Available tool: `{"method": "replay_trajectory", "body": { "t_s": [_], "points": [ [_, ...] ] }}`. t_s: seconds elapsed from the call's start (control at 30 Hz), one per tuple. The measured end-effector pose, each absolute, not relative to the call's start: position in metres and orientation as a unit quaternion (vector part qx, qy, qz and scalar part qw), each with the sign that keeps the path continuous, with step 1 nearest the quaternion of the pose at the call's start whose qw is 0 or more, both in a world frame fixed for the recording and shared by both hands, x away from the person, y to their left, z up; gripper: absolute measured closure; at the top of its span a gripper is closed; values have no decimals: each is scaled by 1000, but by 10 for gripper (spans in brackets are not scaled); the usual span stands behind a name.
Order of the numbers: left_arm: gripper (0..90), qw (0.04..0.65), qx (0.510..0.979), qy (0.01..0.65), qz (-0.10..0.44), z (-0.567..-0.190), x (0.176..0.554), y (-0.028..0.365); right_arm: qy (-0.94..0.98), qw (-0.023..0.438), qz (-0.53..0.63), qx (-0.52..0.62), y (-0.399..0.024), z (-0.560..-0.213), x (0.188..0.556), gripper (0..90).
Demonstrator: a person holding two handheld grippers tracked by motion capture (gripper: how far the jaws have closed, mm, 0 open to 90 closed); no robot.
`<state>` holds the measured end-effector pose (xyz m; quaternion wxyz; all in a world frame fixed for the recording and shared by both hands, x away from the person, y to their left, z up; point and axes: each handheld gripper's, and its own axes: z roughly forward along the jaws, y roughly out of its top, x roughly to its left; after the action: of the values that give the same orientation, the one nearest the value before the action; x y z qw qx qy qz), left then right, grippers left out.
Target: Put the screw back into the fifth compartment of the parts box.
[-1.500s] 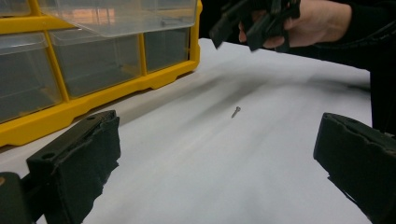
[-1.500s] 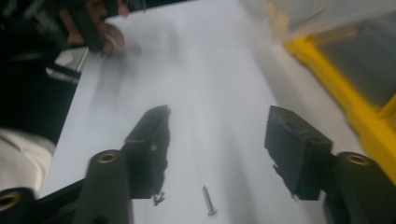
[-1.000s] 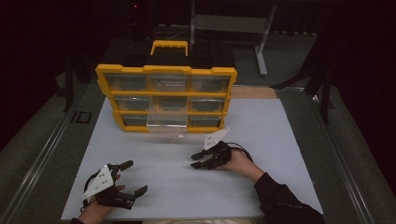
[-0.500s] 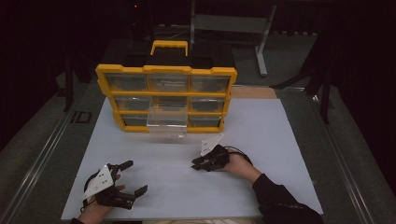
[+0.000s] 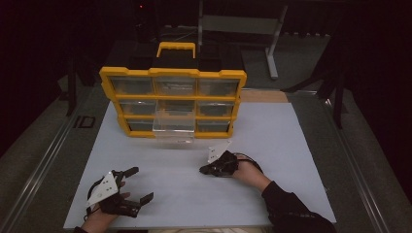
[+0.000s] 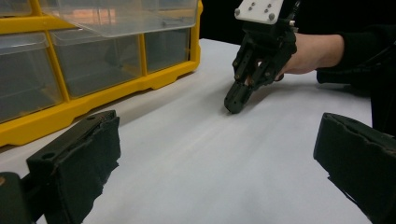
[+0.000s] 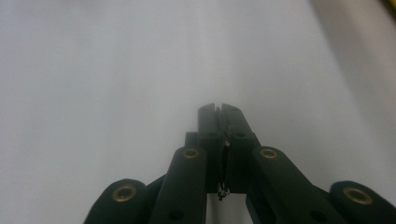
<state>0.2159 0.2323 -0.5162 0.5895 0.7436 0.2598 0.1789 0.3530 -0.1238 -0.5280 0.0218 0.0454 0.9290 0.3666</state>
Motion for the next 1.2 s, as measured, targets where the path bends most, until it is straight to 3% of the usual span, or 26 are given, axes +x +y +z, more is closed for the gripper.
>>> {"method": "replay_trajectory", "body": {
  "t_s": [0.23, 0.73, 1.2],
  "points": [
    [17, 589, 744, 259, 179, -516, 216, 232, 917, 20, 391, 71, -134, -514, 359, 881],
    [18, 588, 745, 258, 180, -516, 216, 232, 885, 40, 451, 106, -156, -447, 366, 881],
    [17, 588, 745, 258, 180, -516, 216, 232, 868, 67, 480, 102, -149, -393, 375, 881]
  ]
}}
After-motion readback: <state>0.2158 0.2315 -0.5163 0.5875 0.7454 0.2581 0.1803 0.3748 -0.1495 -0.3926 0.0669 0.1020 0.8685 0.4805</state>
